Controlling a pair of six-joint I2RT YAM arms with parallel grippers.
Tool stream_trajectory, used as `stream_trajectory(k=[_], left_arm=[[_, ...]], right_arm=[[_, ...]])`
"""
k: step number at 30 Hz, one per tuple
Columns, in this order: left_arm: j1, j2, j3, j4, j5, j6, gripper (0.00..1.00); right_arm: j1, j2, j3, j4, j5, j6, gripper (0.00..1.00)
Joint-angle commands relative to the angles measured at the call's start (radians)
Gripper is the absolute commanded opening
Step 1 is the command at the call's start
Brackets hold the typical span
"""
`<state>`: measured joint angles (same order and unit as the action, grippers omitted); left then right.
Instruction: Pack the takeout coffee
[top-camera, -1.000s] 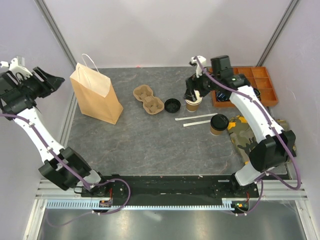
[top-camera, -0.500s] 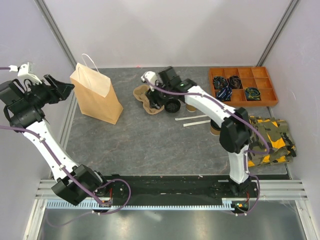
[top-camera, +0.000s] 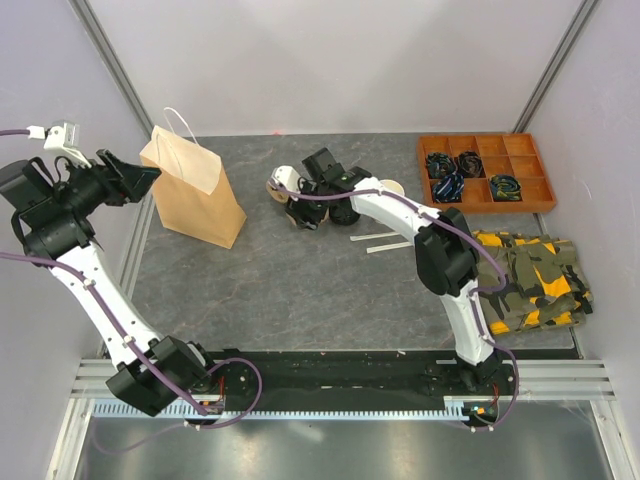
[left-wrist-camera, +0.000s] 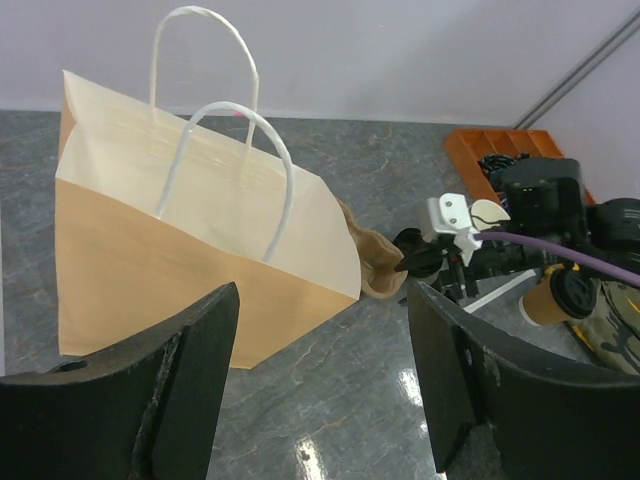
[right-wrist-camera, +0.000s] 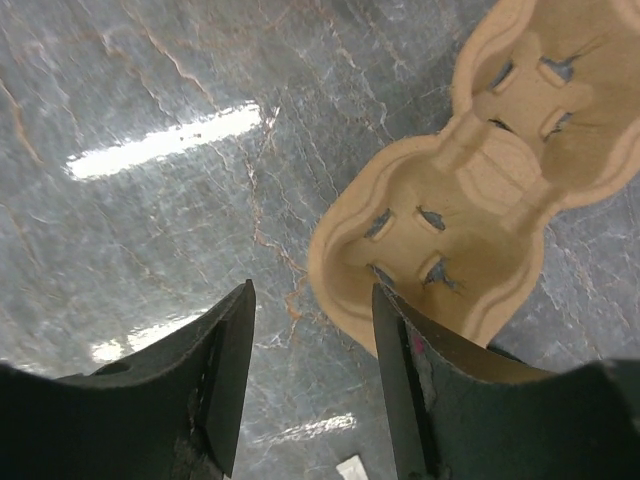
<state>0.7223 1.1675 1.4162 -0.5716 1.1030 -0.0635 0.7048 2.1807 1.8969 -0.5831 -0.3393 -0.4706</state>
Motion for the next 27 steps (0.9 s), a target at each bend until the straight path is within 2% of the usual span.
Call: stream_trajectory(k=[1, 9, 12, 17, 21, 27], left_arm=[[-0.012, -0.016, 0.024, 0.045, 0.038, -0.030, 0.76], [-0.026, -0.012, 0.036, 0.055, 0.038, -0.052, 0.76], [-0.029, -0.005, 0.044, 0.061, 0.037, -0.055, 0.76], [-0.032, 0.006, 0.047, 0.076, 0.032, -0.067, 0.76], [-0.038, 0.014, 0.040, 0.087, 0.032, -0.075, 0.76], [-0.060, 0.000, 0.027, 0.098, 0.031, -0.062, 0.76]], right_arm=[[0.002, 0.047, -0.001, 0.014, -0.023, -0.123, 0.57], [0.005, 0.119, 0.022, -0.018, -0.012, -0.168, 0.56], [0.004, 0.088, -0.028, -0.037, -0.023, -0.189, 0.48], [0.009, -0.068, -0.183, -0.078, -0.087, -0.226, 0.38], [0.024, -0.173, -0.262, -0.179, -0.141, -0.237, 0.31], [0.087, -0.326, -0.381, -0.210, -0.254, -0.154, 0.31]])
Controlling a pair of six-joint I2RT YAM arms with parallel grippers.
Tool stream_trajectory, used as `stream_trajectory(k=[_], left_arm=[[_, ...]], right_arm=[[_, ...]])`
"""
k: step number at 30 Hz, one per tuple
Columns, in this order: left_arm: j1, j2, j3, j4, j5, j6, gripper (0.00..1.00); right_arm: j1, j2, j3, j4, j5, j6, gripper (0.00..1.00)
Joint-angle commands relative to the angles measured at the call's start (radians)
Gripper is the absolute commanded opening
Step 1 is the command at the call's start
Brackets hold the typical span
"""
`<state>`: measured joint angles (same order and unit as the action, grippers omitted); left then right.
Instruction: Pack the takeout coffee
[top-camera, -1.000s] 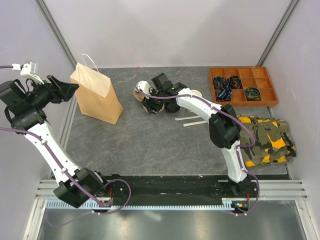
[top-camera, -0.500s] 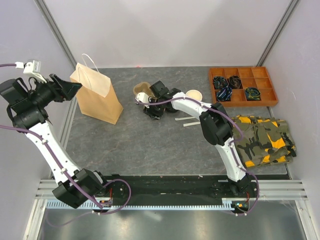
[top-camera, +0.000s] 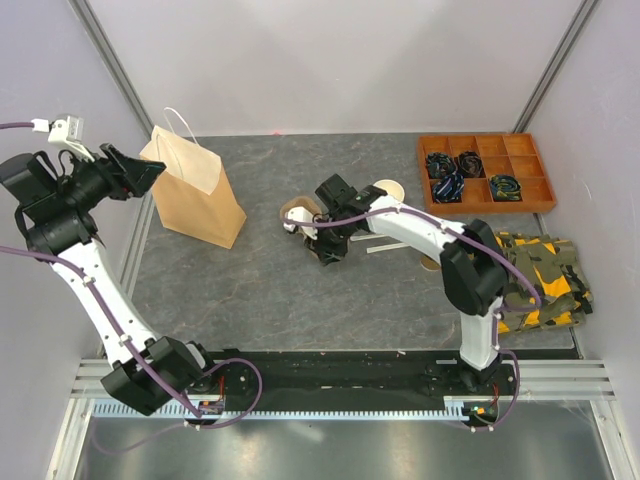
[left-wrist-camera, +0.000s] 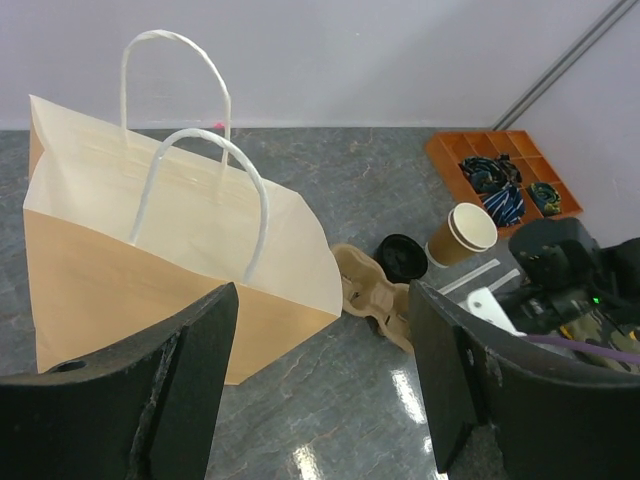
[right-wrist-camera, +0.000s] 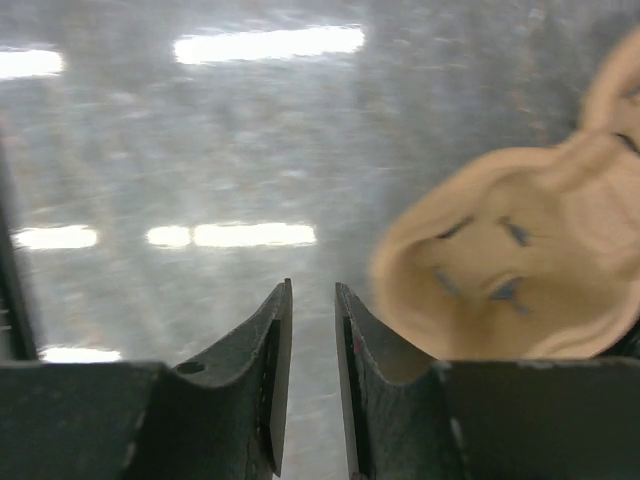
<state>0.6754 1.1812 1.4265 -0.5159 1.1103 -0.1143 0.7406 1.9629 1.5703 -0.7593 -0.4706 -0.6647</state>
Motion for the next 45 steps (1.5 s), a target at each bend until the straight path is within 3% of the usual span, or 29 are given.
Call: stream_trajectory(k=[1, 5, 7, 9, 11, 14, 16, 18, 21, 27, 33, 37, 42, 45], left_arm=[[-0.020, -0.018, 0.014, 0.042, 0.022, -0.002, 0.76], [-0.057, -0.046, 0.035, -0.018, -0.001, 0.060, 0.77], [-0.169, -0.055, 0.074, -0.144, -0.125, 0.218, 0.77], [-0.296, -0.074, 0.084, -0.167, -0.244, 0.290, 0.78], [-0.367, -0.086, 0.083, -0.176, -0.277, 0.295, 0.78], [-0.555, -0.088, 0.081, -0.174, -0.395, 0.337, 0.78], [-0.747, -0.083, 0.069, -0.165, -0.513, 0.389, 0.78], [-0.941, -0.040, 0.071, -0.165, -0.654, 0.422, 0.78], [-1.123, 0.055, 0.069, -0.150, -0.780, 0.420, 0.77], [-1.188, 0.331, 0.106, -0.159, -0.857, 0.303, 0.64], [-1.229, 0.501, 0.075, -0.128, -0.932, 0.292, 0.58], [-1.235, 0.629, 0.118, -0.113, -0.972, 0.323, 0.57], [-1.237, 0.713, 0.158, -0.115, -0.980, 0.369, 0.67], [-1.237, 0.753, 0.160, -0.115, -0.986, 0.375, 0.68]], right_arm=[[0.062, -0.136, -0.073, -0.028, -0.129, 0.071, 0.32], [0.077, -0.177, -0.067, 0.009, -0.158, 0.183, 0.49], [0.051, -0.206, -0.050, 0.031, -0.161, 0.274, 0.54], [-0.013, -0.243, -0.046, 0.087, -0.181, 0.342, 0.58], [-0.088, -0.266, -0.041, 0.130, -0.203, 0.419, 0.60], [-0.171, -0.306, -0.036, 0.149, -0.209, 0.464, 0.61], [-0.208, -0.338, -0.049, 0.163, -0.203, 0.485, 0.61], [-0.253, -0.367, -0.062, 0.179, -0.168, 0.520, 0.61], [-0.305, -0.400, -0.081, 0.196, -0.122, 0.563, 0.62], [-0.354, -0.441, -0.104, 0.202, 0.045, 0.623, 0.62], [-0.399, -0.452, -0.108, 0.203, 0.072, 0.634, 0.62], [-0.414, -0.438, -0.102, 0.202, 0.052, 0.643, 0.63], [-0.415, -0.432, -0.107, 0.204, 0.041, 0.642, 0.62], [-0.420, -0.430, -0.108, 0.204, 0.041, 0.639, 0.62]])
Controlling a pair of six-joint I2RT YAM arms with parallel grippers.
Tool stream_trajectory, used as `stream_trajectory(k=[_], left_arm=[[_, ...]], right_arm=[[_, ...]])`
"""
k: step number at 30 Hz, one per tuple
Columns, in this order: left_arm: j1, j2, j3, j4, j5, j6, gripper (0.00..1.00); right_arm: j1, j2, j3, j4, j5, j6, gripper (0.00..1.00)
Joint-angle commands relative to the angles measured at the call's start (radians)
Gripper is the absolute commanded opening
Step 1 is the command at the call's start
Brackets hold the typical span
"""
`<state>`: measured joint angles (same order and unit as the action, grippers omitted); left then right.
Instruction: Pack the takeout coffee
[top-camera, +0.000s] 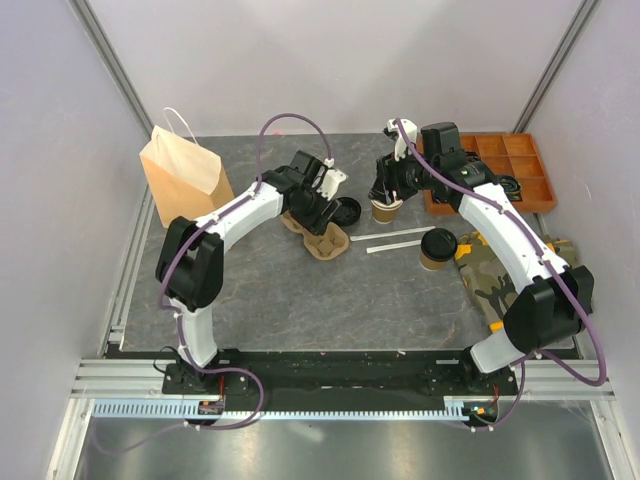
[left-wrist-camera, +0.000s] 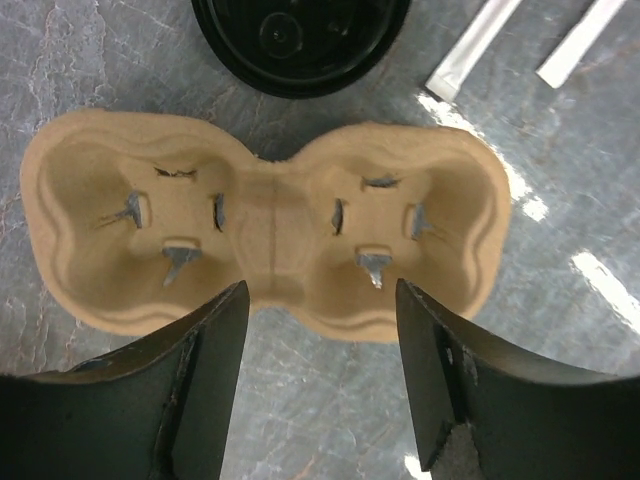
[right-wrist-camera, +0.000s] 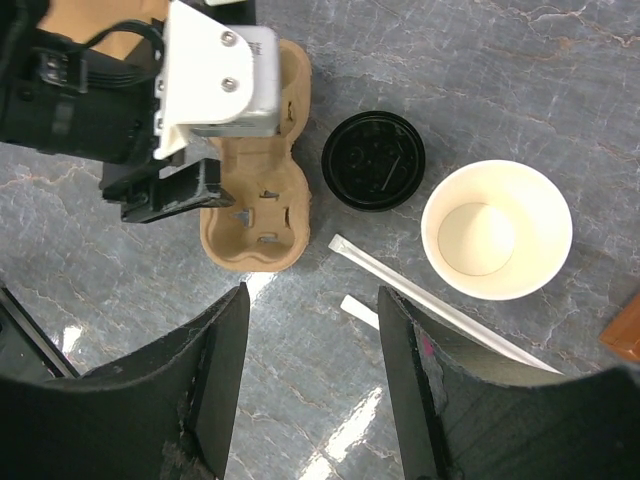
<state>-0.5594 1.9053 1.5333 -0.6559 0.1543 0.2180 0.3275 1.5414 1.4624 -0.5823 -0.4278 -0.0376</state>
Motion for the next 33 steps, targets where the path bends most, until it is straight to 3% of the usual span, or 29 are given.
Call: stream_trajectory(k=[1, 22, 27, 31, 33], left_arm=[[-0.004, 0.047, 0.053, 0.025, -0.035, 0.047, 0.68], [-0.002, 0.170, 0.090, 0.073, -0.087, 0.115, 0.66], [-0.002, 0.137, 0.064, 0.073, -0.076, 0.123, 0.58], [-0.004, 0.037, 0.007, 0.055, -0.041, 0.118, 0.42], [-0.002, 0.011, -0.012, 0.035, -0.033, 0.119, 0.41]], right_arm=[[-0.008, -0.009, -0.002, 0.026, -0.006, 0.011, 0.62], [-0.008, 0.026, 0.019, 0.026, -0.049, 0.025, 0.63], [-0.010, 0.022, 0.019, 0.019, -0.049, 0.022, 0.63], [-0.008, 0.022, 0.019, 0.016, -0.043, 0.015, 0.63], [-0.008, 0.031, 0.024, 0.019, -0.048, 0.010, 0.63]])
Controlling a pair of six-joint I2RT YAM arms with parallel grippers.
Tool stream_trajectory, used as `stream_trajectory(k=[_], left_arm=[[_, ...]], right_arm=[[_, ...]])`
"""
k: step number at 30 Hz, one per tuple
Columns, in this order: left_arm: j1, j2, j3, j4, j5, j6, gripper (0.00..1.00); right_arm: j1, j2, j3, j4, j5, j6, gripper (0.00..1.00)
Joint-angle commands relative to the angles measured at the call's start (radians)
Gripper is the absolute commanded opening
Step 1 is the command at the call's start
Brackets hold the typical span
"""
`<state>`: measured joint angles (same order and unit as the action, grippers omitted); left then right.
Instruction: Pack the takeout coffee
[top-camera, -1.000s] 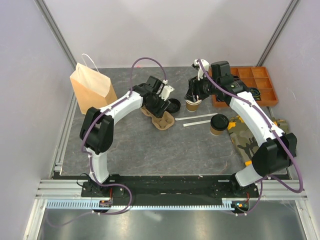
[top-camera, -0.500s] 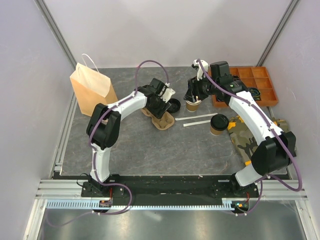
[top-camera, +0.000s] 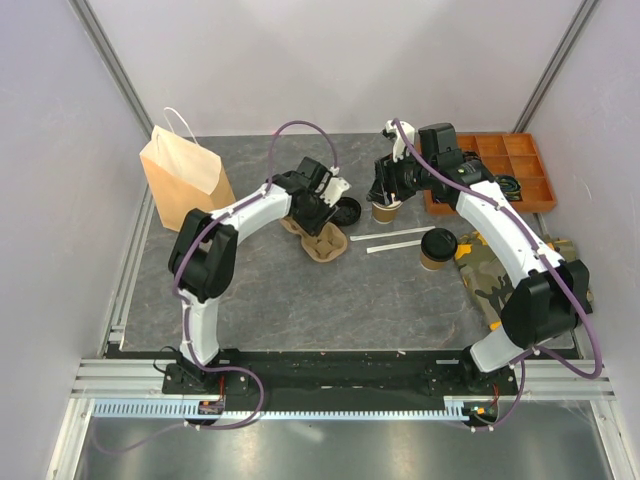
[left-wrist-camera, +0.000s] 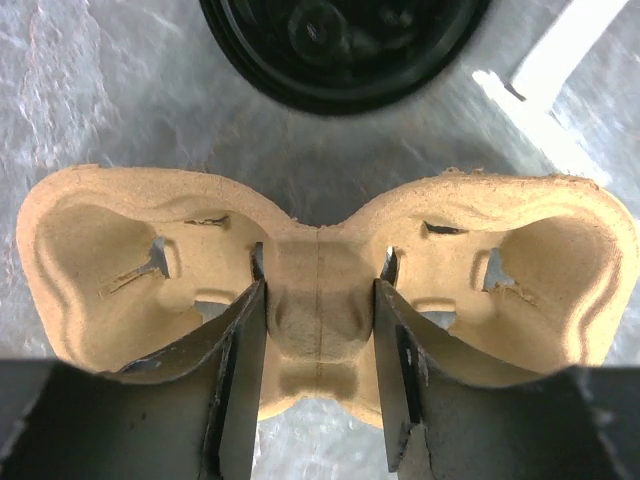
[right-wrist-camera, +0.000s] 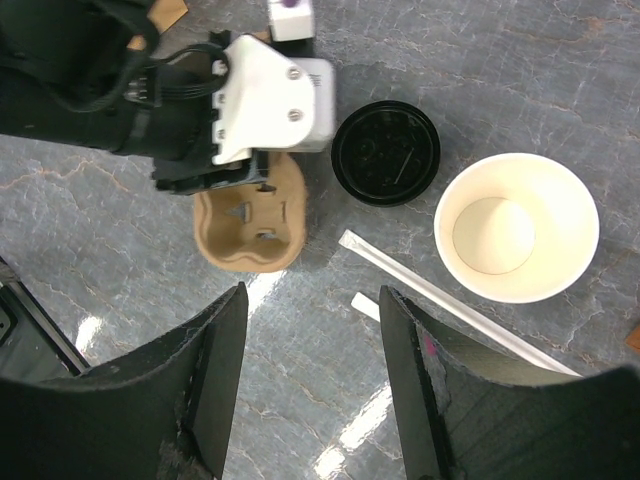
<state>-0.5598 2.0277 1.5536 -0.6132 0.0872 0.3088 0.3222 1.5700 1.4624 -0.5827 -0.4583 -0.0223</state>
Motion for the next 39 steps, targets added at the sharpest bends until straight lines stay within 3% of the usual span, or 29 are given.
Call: stream_trajectory(k=[1, 5, 8, 14, 17, 23, 27, 30, 36, 39], left_arm=[[-0.003, -0.118, -0.044, -0.014, 0.037, 0.027, 0.38], [-0.003, -0.165, -0.050, -0.036, 0.066, 0.015, 0.31], [-0.002, -0.259, -0.001, -0.103, 0.170, -0.029, 0.29], [0.001, -0.567, 0.089, -0.160, 0.290, -0.031, 0.29], [0.021, -0.702, 0.105, -0.151, 0.310, -0.042, 0.30], [0.148, -0.894, 0.112, -0.057, 0.252, -0.137, 0.29], [0.320, -0.958, 0.120, -0.034, 0.201, -0.209, 0.29], [0.406, -1.001, 0.118, -0.033, 0.146, -0.243, 0.27], [0.537, -1.063, 0.085, -0.039, 0.131, -0.300, 0.27], [0.557, -1.084, 0.056, -0.039, 0.135, -0.300, 0.27]], right_arm=[[-0.003, 0.007, 0.032, 0.018, -0.019, -0.007, 0.63], [-0.005, 0.025, 0.062, 0.017, -0.025, -0.007, 0.63], [-0.003, 0.036, 0.088, 0.018, -0.017, -0.021, 0.63], [-0.003, 0.079, 0.154, 0.110, -0.028, 0.021, 0.66], [-0.003, 0.125, 0.200, 0.196, -0.057, 0.136, 0.69], [0.046, 0.298, 0.435, 0.322, -0.099, 0.314, 0.73], [0.152, 0.436, 0.714, 0.339, -0.057, 0.323, 0.73], [0.250, 0.525, 0.823, 0.417, -0.001, 0.297, 0.75], [0.397, 0.610, 0.805, 0.771, 0.134, 0.262, 0.78], [0.454, 0.683, 0.875, 0.805, 0.184, 0.262, 0.78]])
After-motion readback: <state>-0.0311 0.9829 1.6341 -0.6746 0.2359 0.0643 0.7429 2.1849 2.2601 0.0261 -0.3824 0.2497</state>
